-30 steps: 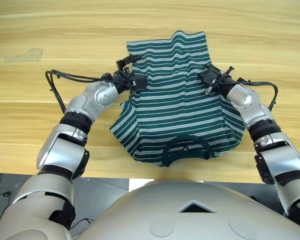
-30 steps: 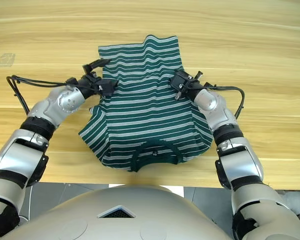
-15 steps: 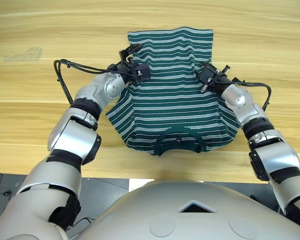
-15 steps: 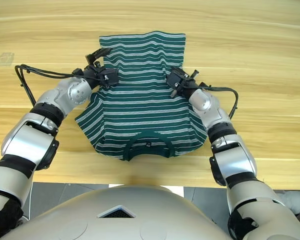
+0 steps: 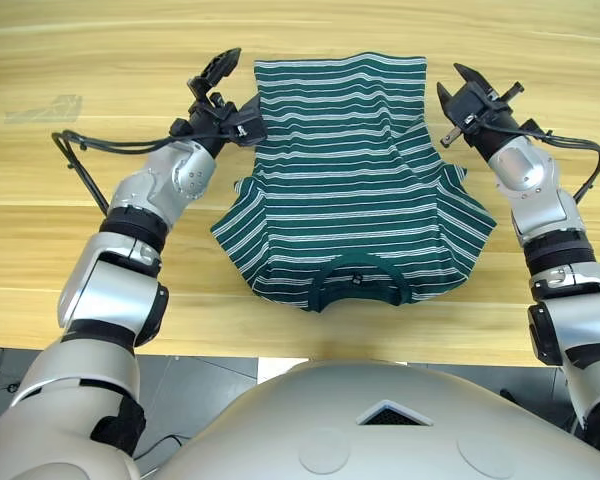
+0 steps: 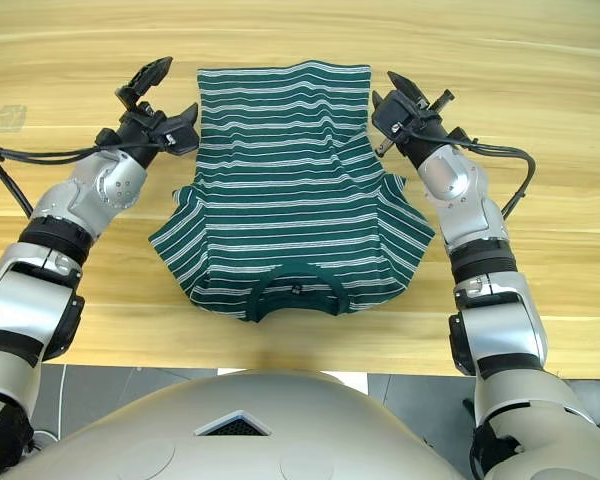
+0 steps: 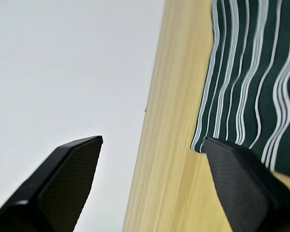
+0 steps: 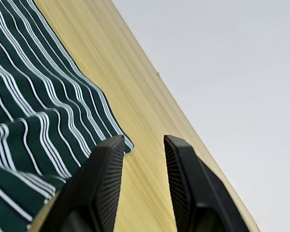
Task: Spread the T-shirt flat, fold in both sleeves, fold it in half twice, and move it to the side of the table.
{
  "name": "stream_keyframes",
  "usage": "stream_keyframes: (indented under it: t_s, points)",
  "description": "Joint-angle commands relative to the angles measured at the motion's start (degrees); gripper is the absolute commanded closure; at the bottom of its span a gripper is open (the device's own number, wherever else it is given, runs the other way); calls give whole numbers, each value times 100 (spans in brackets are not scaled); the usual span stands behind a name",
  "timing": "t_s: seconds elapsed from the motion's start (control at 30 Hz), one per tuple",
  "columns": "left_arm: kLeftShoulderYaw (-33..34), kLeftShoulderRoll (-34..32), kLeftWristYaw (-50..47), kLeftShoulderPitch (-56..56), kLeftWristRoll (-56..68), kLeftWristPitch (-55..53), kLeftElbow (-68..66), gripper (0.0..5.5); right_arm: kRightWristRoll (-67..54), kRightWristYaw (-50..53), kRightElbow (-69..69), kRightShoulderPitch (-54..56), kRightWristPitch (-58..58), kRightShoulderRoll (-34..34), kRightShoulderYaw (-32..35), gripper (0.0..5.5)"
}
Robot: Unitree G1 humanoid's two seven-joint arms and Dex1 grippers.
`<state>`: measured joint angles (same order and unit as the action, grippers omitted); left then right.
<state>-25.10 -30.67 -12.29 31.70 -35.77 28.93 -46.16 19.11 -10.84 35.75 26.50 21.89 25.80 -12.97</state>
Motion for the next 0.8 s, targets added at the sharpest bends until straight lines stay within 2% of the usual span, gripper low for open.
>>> stream_keyframes:
  t_s: [0.03,0.13,0.2,0.33,0.43,0.57,0.77,0.8]
  points:
    - [1118,-175,517,-1294,1387,-343,2337,163,-409,-106,-532,-137,-59,-32,325,399]
    - [2075,-69,1050,-3203,3275,-1203,4961,163,-598,-190,-954,-256,-176,56,548,399]
    - [2512,108,1209,-4480,4570,-1839,6261,163,-621,-238,-1159,-362,-266,107,628,399]
    - [2951,632,1071,-6524,6517,-2908,7481,163,-674,-290,-1636,-640,-473,228,814,399]
    - [3014,1108,1065,-7550,7888,-3496,7980,163,-695,-343,-1940,-727,-647,317,960,399]
    - [3038,1463,1083,-7834,8734,-4145,7830,163,-702,-387,-2256,-785,-833,324,1032,399]
    - [2882,1854,987,-7135,8440,-4659,7166,163,-594,-413,-2347,-787,-901,236,908,399]
    - [2872,1875,995,-7006,8332,-4720,7057,181,-585,-419,-2340,-799,-898,237,897,395]
